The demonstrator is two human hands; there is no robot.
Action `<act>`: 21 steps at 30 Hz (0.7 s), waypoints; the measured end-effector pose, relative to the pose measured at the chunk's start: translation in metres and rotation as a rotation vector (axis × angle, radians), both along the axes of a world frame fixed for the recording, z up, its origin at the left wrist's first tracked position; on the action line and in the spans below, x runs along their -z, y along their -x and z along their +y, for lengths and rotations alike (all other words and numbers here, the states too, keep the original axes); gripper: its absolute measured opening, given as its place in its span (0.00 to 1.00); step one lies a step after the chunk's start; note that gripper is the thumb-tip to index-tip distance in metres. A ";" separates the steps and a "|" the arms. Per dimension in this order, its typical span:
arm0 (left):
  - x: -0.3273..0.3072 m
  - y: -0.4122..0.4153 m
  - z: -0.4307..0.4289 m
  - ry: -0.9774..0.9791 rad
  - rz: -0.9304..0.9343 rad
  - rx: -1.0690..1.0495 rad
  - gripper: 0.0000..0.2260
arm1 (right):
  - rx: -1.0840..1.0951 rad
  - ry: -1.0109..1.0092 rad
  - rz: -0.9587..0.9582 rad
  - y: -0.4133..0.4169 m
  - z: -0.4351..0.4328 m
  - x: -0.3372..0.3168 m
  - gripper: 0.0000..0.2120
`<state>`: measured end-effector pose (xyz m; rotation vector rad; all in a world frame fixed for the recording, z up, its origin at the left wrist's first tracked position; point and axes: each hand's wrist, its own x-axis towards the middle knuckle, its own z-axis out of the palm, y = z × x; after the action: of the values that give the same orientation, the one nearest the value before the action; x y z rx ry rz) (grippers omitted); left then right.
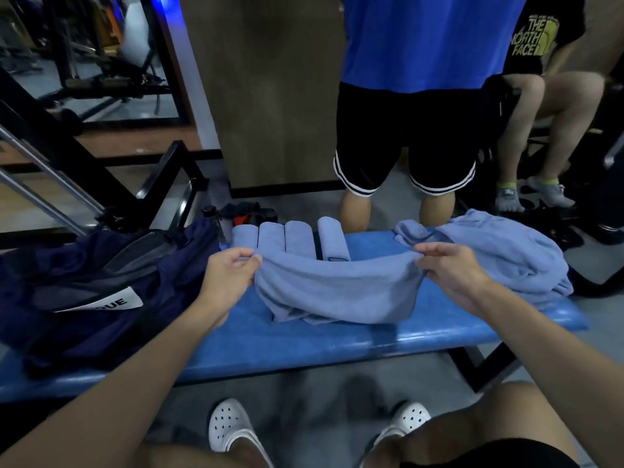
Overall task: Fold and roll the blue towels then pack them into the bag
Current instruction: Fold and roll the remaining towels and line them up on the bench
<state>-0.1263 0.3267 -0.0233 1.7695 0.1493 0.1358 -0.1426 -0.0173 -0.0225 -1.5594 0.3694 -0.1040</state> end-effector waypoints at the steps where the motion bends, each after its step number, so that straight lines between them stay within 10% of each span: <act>1: -0.003 -0.003 0.001 -0.023 -0.011 0.003 0.04 | -0.035 0.009 0.007 -0.001 -0.001 -0.001 0.11; 6: -0.017 -0.012 0.005 -0.125 -0.039 0.030 0.05 | -0.036 0.273 -0.032 -0.005 -0.003 -0.008 0.12; 15: -0.053 -0.028 0.012 -0.103 -0.067 0.028 0.09 | -0.223 -0.069 -0.048 -0.006 0.001 -0.039 0.11; 21: -0.076 -0.025 0.017 -0.127 -0.118 -0.015 0.07 | -0.300 0.156 -0.108 0.000 0.009 -0.057 0.16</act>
<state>-0.1016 0.3435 0.0532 1.8813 0.0694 0.2648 -0.1421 -0.0087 0.0344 -1.7377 0.0399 0.0166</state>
